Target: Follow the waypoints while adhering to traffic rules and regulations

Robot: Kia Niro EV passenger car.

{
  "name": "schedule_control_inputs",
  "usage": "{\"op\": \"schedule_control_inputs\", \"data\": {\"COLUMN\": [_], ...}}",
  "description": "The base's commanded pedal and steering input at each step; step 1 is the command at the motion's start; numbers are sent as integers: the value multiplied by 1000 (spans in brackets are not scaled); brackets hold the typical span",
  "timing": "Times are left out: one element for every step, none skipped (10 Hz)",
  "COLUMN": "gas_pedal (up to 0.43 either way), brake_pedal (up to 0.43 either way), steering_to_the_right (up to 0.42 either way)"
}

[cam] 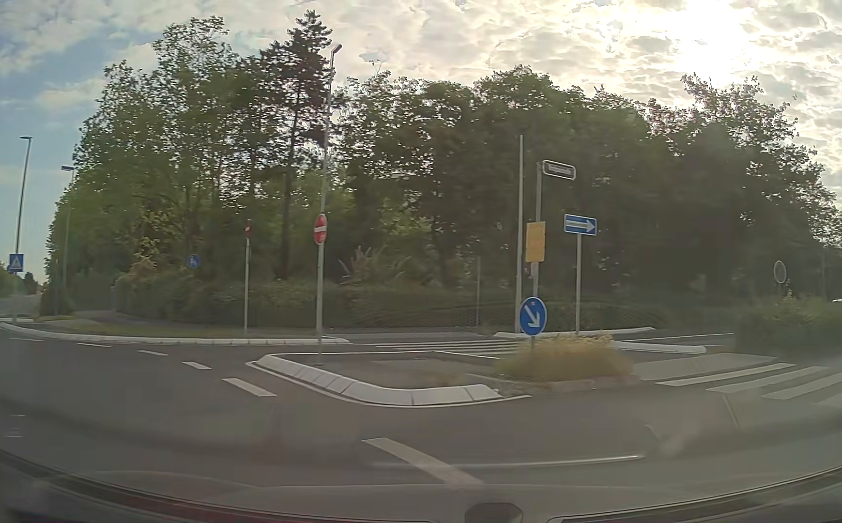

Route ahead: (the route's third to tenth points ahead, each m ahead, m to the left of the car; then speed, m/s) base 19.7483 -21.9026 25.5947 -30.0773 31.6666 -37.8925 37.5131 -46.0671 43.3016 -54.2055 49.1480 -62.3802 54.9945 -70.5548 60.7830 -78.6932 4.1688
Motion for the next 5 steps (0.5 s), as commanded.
{"op": "schedule_control_inputs", "data": {"gas_pedal": [157,169,169,169,177], "brake_pedal": [30,30,30,30,30], "steering_to_the_right": [485,476,468,465,464]}}
